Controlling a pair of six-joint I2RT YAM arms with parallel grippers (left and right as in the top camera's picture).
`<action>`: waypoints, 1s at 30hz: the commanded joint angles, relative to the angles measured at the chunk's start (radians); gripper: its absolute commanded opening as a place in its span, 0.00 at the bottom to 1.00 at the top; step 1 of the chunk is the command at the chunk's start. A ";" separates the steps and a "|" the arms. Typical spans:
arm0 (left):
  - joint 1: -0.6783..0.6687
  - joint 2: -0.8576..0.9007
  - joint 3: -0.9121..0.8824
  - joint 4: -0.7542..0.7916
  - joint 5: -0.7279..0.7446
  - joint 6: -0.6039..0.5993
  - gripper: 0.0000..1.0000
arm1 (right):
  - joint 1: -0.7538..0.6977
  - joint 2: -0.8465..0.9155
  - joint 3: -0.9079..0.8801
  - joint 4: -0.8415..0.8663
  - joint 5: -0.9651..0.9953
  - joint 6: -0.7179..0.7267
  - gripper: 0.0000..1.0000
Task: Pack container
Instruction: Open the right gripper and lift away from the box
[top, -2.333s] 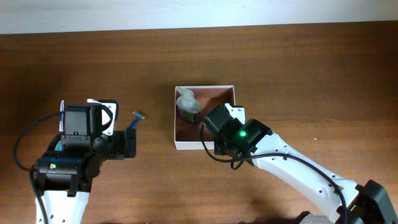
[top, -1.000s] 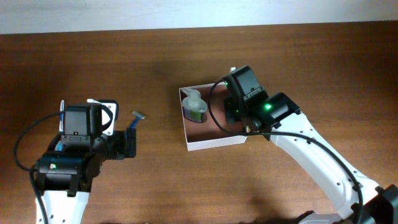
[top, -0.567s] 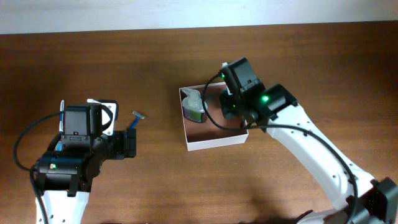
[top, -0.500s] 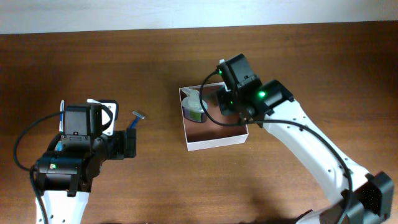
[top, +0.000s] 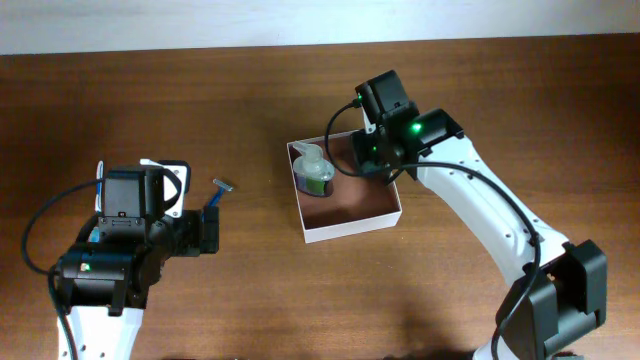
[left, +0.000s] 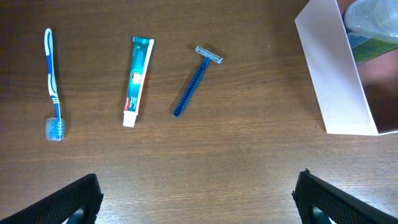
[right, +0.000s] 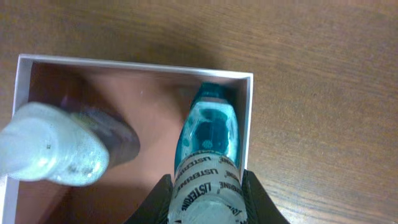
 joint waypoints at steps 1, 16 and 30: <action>0.002 0.001 0.017 -0.001 0.011 -0.007 1.00 | -0.012 0.016 0.030 0.010 -0.003 -0.010 0.36; 0.003 0.001 0.017 -0.001 0.011 -0.007 1.00 | -0.013 -0.043 0.086 -0.070 -0.002 -0.010 0.54; 0.002 0.001 0.017 -0.001 0.011 -0.007 1.00 | -0.374 -0.136 0.063 -0.289 -0.078 0.066 0.16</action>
